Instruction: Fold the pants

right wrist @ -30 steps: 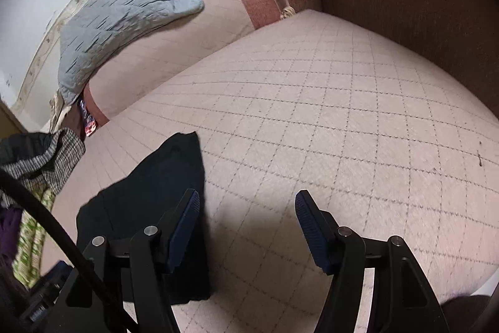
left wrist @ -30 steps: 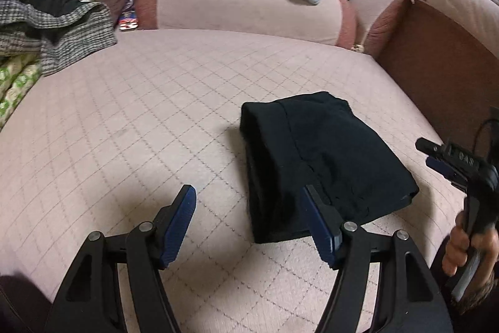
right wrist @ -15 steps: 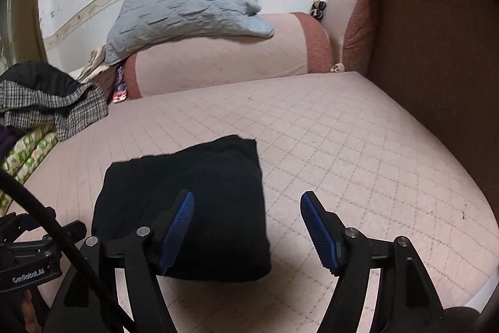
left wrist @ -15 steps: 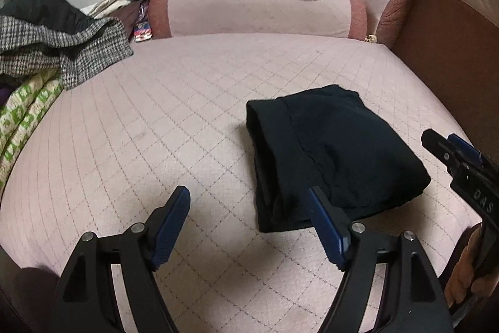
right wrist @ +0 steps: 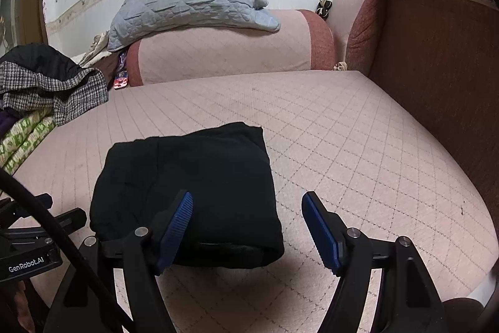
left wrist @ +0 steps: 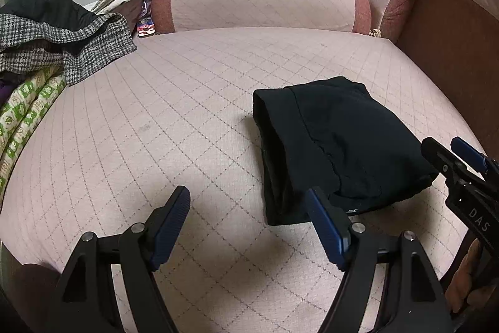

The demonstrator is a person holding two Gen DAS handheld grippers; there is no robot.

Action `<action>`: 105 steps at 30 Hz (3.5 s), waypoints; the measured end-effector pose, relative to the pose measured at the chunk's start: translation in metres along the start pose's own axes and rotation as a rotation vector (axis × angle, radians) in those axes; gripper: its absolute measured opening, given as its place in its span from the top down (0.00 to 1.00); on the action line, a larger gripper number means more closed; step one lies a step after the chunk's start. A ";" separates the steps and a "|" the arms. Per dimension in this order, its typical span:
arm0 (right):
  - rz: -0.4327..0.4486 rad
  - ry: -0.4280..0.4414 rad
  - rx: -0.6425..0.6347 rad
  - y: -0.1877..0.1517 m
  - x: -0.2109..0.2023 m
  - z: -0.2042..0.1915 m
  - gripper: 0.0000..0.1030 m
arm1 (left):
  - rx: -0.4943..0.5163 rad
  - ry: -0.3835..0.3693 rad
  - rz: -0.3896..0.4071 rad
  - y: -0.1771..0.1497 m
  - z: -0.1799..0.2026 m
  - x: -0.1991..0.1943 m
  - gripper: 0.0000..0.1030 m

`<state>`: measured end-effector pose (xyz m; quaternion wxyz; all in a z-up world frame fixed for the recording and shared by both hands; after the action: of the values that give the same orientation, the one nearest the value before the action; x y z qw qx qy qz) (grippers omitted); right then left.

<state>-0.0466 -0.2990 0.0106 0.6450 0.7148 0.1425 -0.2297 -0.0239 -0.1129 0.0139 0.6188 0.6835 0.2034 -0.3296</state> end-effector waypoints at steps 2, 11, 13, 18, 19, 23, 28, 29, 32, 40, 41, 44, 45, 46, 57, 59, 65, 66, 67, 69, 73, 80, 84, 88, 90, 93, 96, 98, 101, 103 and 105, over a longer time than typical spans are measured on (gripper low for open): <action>0.000 -0.003 -0.005 0.000 0.000 0.000 0.25 | 0.001 -0.002 -0.004 -0.001 0.001 0.001 0.26; 0.015 -0.019 -0.041 -0.001 -0.001 -0.006 0.24 | -0.013 -0.023 -0.027 -0.005 0.000 0.006 0.26; 0.016 -0.021 -0.040 0.000 -0.001 -0.004 0.24 | -0.051 -0.065 -0.029 -0.003 -0.003 0.007 0.26; 0.051 -0.046 0.007 0.018 -0.006 0.014 0.21 | -0.209 -0.228 -0.059 0.011 -0.021 0.020 0.22; 0.039 -0.034 0.030 0.024 -0.003 0.020 0.21 | -0.223 -0.261 -0.082 0.012 -0.023 0.027 0.22; -0.112 0.082 0.113 0.034 0.033 0.044 0.19 | -0.249 -0.385 -0.192 0.012 -0.013 0.064 0.22; -0.298 0.160 0.224 0.024 0.097 0.067 0.19 | -0.271 -0.532 -0.217 0.023 0.006 0.094 0.21; -0.323 0.180 0.254 0.021 0.107 0.069 0.19 | -0.257 -0.573 -0.224 0.026 0.014 0.097 0.21; -0.403 0.276 0.366 0.011 0.140 0.068 0.20 | -0.237 -0.651 -0.218 0.029 0.034 0.104 0.00; -0.406 0.427 0.481 0.009 0.179 0.046 0.48 | -0.170 -0.593 -0.207 0.038 0.050 0.115 0.46; -0.429 0.432 0.484 0.006 0.180 0.041 0.65 | -0.170 -0.608 -0.213 0.038 0.048 0.114 0.56; -0.435 0.396 0.455 0.007 0.174 0.030 0.75 | -0.204 -0.635 -0.218 0.039 0.036 0.109 0.68; -0.426 0.392 0.445 0.012 0.169 0.025 0.76 | -0.215 -0.645 -0.217 0.040 0.032 0.107 0.68; -0.417 0.389 0.434 0.017 0.165 0.022 0.77 | -0.214 -0.649 -0.215 0.041 0.029 0.104 0.69; -0.323 0.403 0.306 0.096 0.127 -0.039 0.80 | -0.306 -0.687 -0.127 0.078 -0.025 0.088 0.70; -0.326 0.397 0.295 0.104 0.133 -0.051 0.80 | -0.337 -0.684 -0.110 0.088 -0.041 0.091 0.70; -0.338 0.367 0.242 0.114 0.161 -0.084 0.80 | -0.334 -0.612 -0.068 0.109 -0.075 0.112 0.70; -0.344 0.356 0.228 0.115 0.170 -0.090 0.80 | -0.336 -0.605 -0.069 0.109 -0.078 0.115 0.70; -0.348 0.346 0.219 0.115 0.177 -0.092 0.80 | -0.340 -0.598 -0.073 0.109 -0.081 0.121 0.70; -0.356 0.320 0.201 0.116 0.192 -0.097 0.80 | -0.348 -0.584 -0.085 0.111 -0.084 0.134 0.70; -0.386 0.263 0.177 0.111 0.223 -0.100 0.80 | -0.364 -0.576 -0.115 0.109 -0.087 0.156 0.69; -0.443 0.111 0.096 0.081 0.263 -0.092 0.76 | -0.442 -0.543 -0.133 0.110 -0.118 0.175 0.58; -0.454 0.026 0.060 0.073 0.274 -0.082 0.58 | -0.497 -0.503 -0.095 0.116 -0.140 0.173 0.50; -0.430 -0.031 -0.001 0.080 0.267 -0.078 0.50 | -0.537 -0.472 -0.072 0.118 -0.158 0.172 0.49; -0.399 -0.059 -0.005 0.091 0.256 -0.074 0.50 | -0.533 -0.430 -0.059 0.119 -0.164 0.170 0.49; -0.318 -0.029 0.020 0.107 0.223 -0.073 0.50 | -0.511 -0.404 -0.008 0.124 -0.166 0.156 0.49; -0.289 0.069 0.056 0.105 0.181 -0.078 0.50 | -0.457 -0.449 0.058 0.136 -0.152 0.136 0.49; -0.297 0.123 0.093 0.097 0.162 -0.080 0.50 | -0.430 -0.489 0.075 0.141 -0.139 0.131 0.41; -0.339 0.188 0.140 0.071 0.142 -0.089 0.50 | -0.397 -0.508 0.028 0.138 -0.123 0.143 0.39; -0.381 0.193 0.147 0.050 0.143 -0.093 0.50 | -0.368 -0.458 -0.032 0.130 -0.119 0.163 0.39; -0.420 0.155 0.168 0.029 0.153 -0.087 0.47 | -0.344 -0.411 -0.086 0.120 -0.119 0.178 0.39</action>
<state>0.1113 -0.2309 -0.0376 0.5086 0.7360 0.3174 -0.3143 0.2068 -0.0375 -0.0238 0.7395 0.4779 0.1552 -0.4479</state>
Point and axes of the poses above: each gripper's, at about its wrist camera, not at the fingertips, and x roughly the way its jaws point, z to its right, y to its top, the point moved 7 cm from there along x, roughly the way its jaws point, and after that the axes turned 7 degrees about z, right-handed, at the moved point
